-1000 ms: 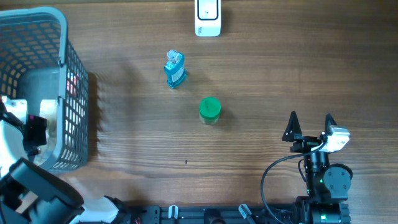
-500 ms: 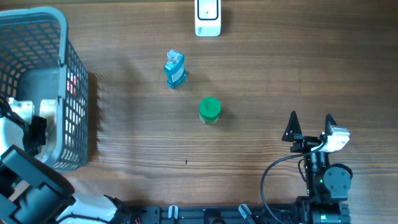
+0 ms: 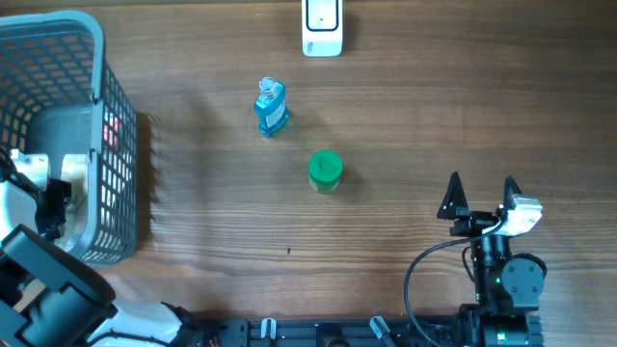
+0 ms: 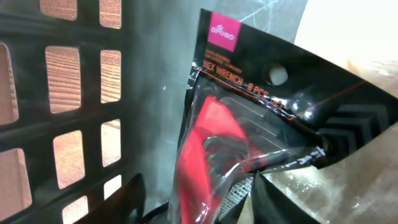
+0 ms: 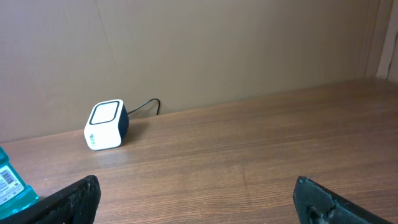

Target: Scan the item barcode

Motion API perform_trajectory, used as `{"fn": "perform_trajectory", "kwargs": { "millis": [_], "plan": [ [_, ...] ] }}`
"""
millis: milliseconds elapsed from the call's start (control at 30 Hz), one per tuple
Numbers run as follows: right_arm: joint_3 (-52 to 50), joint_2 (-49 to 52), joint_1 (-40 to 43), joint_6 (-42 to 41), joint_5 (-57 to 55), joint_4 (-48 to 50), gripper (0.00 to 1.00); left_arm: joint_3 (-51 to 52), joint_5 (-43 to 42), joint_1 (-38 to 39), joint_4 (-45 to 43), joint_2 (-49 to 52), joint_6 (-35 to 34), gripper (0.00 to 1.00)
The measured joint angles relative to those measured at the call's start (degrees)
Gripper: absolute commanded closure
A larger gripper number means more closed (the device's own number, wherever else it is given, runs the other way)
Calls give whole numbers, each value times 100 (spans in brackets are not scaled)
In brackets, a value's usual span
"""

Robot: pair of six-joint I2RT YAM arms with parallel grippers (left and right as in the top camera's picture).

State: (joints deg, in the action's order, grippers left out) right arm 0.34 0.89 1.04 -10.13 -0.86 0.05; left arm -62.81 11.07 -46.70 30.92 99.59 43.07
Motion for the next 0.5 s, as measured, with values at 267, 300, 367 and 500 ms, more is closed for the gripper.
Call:
{"fn": "perform_trajectory", "kwargs": {
  "millis": [267,300,367,500],
  "plan": [
    [0,0,0,0,0,0,0,0,-118,-55,-157,0,-2,47],
    [0,0,0,0,2,0,0,0,-136,-55,-175,0,-7,47],
    [0,2,0,0,2,0,0,0,-153,-52,-195,0,0,47],
    [0,0,0,0,2,0,0,0,-157,-52,-258,11,0,40]
  ]
}}
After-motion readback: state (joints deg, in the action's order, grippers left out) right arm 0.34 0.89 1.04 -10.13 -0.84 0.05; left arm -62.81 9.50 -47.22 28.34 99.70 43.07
